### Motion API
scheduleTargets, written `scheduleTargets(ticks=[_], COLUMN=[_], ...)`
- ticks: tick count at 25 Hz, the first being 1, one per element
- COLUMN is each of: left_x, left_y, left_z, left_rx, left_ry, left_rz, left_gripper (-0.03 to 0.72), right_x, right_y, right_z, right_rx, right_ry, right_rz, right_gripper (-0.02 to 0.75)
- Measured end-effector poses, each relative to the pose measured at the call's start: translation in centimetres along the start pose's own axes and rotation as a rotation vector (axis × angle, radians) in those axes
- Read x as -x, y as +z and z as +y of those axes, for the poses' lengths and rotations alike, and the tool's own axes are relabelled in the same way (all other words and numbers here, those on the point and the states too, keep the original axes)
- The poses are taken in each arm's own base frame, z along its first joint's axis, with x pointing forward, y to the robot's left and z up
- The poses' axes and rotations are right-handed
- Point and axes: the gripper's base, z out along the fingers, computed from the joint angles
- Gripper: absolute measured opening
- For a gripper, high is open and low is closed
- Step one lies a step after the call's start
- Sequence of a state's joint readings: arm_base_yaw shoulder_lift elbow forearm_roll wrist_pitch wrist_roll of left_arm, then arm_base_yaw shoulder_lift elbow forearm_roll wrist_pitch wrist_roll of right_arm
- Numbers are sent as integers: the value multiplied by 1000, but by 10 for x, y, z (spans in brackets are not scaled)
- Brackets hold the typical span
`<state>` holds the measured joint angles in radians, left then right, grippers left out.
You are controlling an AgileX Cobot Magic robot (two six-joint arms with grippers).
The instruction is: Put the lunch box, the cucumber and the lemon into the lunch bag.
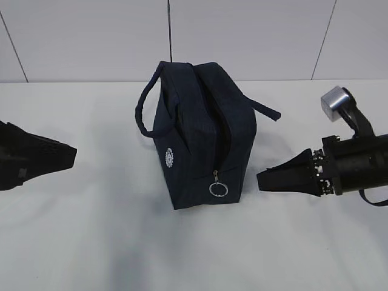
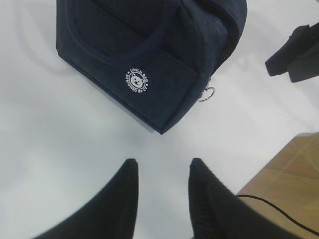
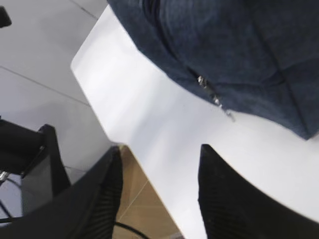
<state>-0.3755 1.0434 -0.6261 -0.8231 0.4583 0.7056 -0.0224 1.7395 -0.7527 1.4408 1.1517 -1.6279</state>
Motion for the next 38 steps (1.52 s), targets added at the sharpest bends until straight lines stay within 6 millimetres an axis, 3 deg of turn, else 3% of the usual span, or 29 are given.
scheduleTargets(ticks=[7,10,16,21,26,31,38], left_x=[1,1,2,2,0,-1,-1], left_y=[0,0,0,1,11,16,16], left_z=[0,0,1,2,6,9,10], left_rx=[5,5,13,23,28,39,43], left_ry=[2,3,2,0,-13,-21,-23], left_rz=[-7,-7,-17,-25,12,25,19], left_gripper=[246,246,246,246,246,246,246], right_x=[-9,-7,-3,-1,-2,-2,-3], right_y=[15,18,18,18,30,47,49], right_z=[-31,-38,-40,-40,-34,-28,-32], right_rx=[17,20,21,15,38,20,4], right_ry=[97,31,-295,-423,-533,-569,-548], right_rz=[49,61,26,5,22,49,41], right_gripper=[378,378,393,461,481,483,483])
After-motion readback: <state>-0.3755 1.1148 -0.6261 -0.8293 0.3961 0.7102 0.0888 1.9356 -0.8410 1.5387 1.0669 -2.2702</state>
